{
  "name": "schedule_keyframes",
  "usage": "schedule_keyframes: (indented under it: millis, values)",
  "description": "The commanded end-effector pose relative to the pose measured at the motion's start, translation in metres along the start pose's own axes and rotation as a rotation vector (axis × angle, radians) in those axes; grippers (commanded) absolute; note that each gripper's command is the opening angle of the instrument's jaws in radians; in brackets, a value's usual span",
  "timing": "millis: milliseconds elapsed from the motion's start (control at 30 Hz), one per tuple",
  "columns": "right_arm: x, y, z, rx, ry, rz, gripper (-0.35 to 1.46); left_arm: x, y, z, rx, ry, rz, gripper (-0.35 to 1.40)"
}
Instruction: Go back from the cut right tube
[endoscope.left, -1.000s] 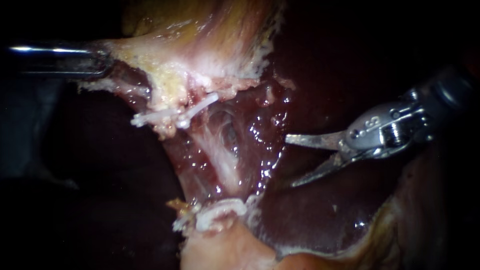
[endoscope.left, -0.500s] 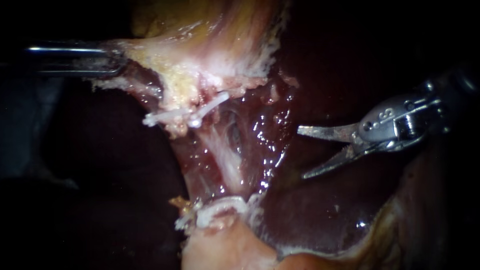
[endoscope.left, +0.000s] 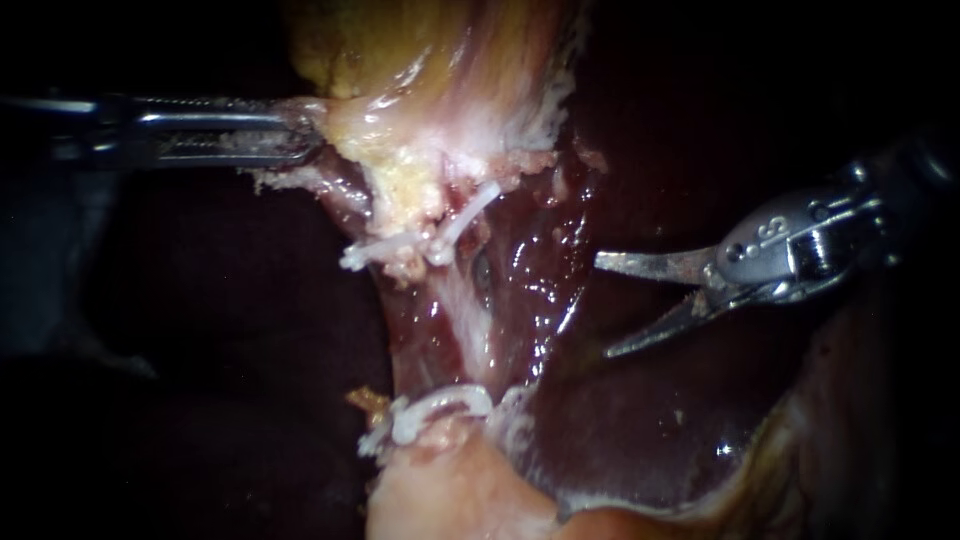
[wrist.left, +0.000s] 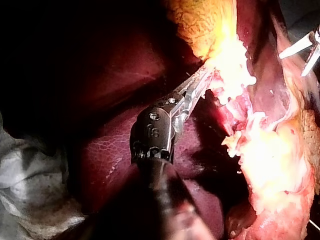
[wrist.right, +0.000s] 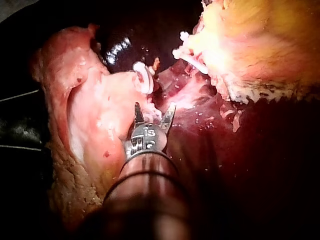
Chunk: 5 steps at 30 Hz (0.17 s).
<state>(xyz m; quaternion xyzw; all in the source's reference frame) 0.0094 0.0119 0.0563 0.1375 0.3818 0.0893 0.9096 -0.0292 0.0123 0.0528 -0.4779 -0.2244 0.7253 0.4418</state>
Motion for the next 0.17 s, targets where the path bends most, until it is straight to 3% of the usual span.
schedule_keyframes:
  millis: [33, 167]
  values:
    - [0.0000, 0.0000, 0.0000, 0.000, 0.000, 0.001, 1.45, 0.0000, 0.0000, 0.0000, -0.001, -0.001, 0.000, -0.35]
    - [0.0000, 0.0000, 0.0000, 0.000, 0.000, 0.001, 1.45, 0.0000, 0.0001, 0.0000, -0.001, -0.001, 0.000, -0.35]
